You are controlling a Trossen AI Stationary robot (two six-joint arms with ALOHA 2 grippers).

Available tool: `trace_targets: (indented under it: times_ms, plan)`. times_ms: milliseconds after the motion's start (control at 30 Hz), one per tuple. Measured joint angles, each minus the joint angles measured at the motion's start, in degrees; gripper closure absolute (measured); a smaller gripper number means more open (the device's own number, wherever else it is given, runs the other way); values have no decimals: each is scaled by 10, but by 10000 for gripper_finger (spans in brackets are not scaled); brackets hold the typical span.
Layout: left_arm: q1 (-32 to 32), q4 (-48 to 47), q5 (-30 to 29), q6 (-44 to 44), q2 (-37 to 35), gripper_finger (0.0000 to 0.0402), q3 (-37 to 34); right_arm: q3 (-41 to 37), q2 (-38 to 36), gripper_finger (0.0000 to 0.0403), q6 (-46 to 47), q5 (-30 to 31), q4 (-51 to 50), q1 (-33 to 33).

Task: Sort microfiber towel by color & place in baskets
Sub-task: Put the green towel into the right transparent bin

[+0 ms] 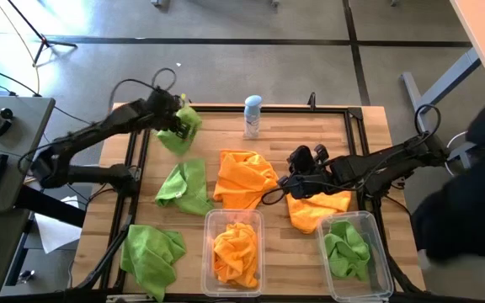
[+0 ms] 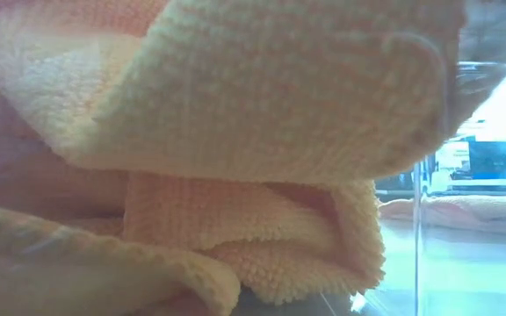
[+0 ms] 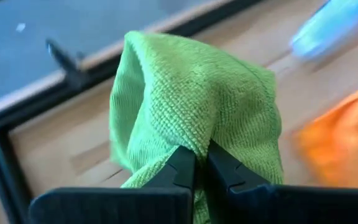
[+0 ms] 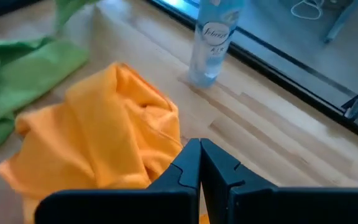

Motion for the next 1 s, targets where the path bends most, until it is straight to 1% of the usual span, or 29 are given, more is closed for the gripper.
trace_targets:
  times_ms: [100,200,300,400,533,667,800,1000]
  plan:
    - [-38,-24,1,-34,-44,401,41,0,-3,403,-2,-15,-24,4]
    - [-97,-50,-22,-76,-67,401,86,0,-13,403,1,-6,-61,19]
    - [-169,-65,-56,-124,-68,401,130,0,-29,403,8,7,-105,42]
    - [-249,-67,-98,-168,-54,401,162,0,-47,403,12,15,-148,65]
    - [-346,-67,-164,-222,-18,401,199,0,-74,403,7,5,-167,89]
    - [-426,-66,-220,-256,38,401,243,0,-100,403,-26,-40,-165,104]
    - [-483,-62,-249,-263,107,401,303,0,-125,403,-44,-57,-161,133]
    - [-532,-22,-254,-252,208,401,402,0,-155,403,-70,-54,-126,193]
